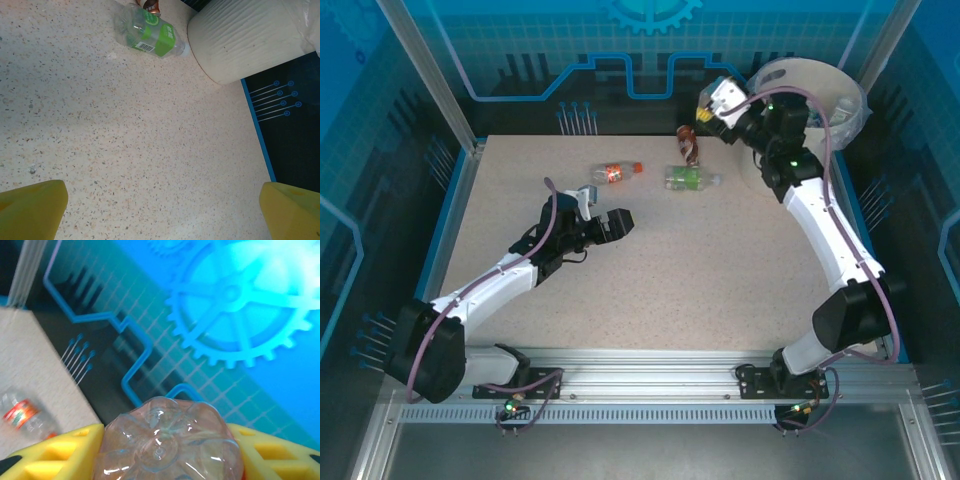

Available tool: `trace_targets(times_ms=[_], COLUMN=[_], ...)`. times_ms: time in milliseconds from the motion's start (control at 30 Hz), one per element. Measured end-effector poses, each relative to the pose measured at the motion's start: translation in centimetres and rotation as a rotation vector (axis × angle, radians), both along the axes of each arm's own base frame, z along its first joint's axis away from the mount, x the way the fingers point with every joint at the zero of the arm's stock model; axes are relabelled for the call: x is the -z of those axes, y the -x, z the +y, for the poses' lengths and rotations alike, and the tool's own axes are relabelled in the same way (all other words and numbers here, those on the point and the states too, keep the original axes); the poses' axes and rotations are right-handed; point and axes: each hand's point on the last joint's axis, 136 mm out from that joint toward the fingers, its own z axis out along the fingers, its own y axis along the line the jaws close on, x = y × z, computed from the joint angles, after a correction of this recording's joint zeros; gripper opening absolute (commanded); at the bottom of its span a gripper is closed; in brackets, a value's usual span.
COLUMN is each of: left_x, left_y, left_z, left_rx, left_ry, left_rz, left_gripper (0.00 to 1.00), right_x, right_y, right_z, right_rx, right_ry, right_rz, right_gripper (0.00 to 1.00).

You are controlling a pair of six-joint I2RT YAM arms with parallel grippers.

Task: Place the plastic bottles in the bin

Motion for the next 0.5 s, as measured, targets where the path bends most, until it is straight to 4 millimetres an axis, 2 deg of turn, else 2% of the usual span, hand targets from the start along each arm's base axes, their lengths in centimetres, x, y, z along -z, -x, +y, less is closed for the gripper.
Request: trace_targets(times_ms=[133, 300, 400, 500], left_x=[0.0, 0.0, 0.0, 0.1], left_y=[0.0, 0.0, 0.0, 0.0], left_z=[0.0, 0.1, 0.1, 0.1], left_rx=[-0.003, -0.004, -0.004, -0.004], left_ry=[-0.002, -0.002, -0.003, -0.005], left_rz=[-0.001, -0.001, 0.0, 0.003], left_gripper=[0.99, 0.99, 0.99, 0.99], right_x=[-3.1, -5.8, -5.9, -4.3], right_y=[-0.9, -2.4, -4.4, -6.6], right_z=[-3.5, -7.9, -10.6, -12.3], right_rx=[0.071, 0.187, 0.262, 0.326], right_ry=[-0.1, -0.23, -0.293, -0.326], right_rz=[-0.081, -0.169, -0.2, -0.2], right_gripper=[0.51, 0.52, 0.53, 0.54])
